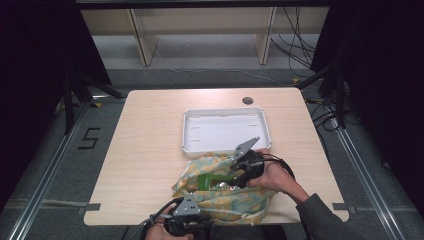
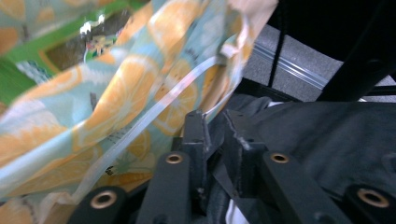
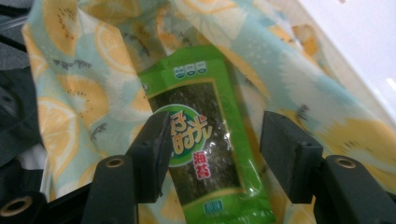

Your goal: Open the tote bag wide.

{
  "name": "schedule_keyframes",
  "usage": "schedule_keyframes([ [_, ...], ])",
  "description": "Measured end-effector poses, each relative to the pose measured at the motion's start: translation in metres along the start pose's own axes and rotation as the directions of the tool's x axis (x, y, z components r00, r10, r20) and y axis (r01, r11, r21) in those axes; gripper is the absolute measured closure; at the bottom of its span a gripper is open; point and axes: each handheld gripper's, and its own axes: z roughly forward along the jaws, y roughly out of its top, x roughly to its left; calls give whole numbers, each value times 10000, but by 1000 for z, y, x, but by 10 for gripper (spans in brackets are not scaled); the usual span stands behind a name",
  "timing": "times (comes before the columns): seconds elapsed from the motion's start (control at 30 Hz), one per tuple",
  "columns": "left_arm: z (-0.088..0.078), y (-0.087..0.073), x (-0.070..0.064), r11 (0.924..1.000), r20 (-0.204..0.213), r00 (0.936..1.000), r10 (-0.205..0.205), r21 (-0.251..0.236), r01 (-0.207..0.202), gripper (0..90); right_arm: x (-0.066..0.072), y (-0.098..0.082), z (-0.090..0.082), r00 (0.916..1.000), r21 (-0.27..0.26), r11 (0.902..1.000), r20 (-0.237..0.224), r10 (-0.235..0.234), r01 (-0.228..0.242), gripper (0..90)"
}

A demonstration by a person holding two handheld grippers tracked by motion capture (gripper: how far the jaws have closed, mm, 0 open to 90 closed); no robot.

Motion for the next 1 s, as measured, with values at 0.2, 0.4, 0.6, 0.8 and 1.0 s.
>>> schedule_keyframes([
  [0.2, 13, 0, 9, 9999, -476, 9988, 75, 143, -69, 820, -2, 3, 16, 10000, 443, 9990, -85, 45, -41, 437],
  [0.4, 24, 2, 11, 9998, -750, 9970, 211, 76, -206, 827, -7, 5, 31, 9992, 944, 9948, -89, 388, -378, 432],
  [0.6, 34, 4, 15, 9994, -946, 9951, 295, 213, -276, 832, -13, 5, 43, 9975, 1213, 9905, -181, 683, -656, 418],
  [0.8, 43, 5, 15, 9990, -915, 9952, 337, 339, -307, 840, -17, 6, 52, 9960, 1483, 9856, -270, 856, -807, 409],
  [1.0, 45, 6, 18, 9993, -963, 9950, 274, 299, -246, 847, -19, 6, 57, 9924, 1563, 9827, -571, 1091, -991, 412],
])
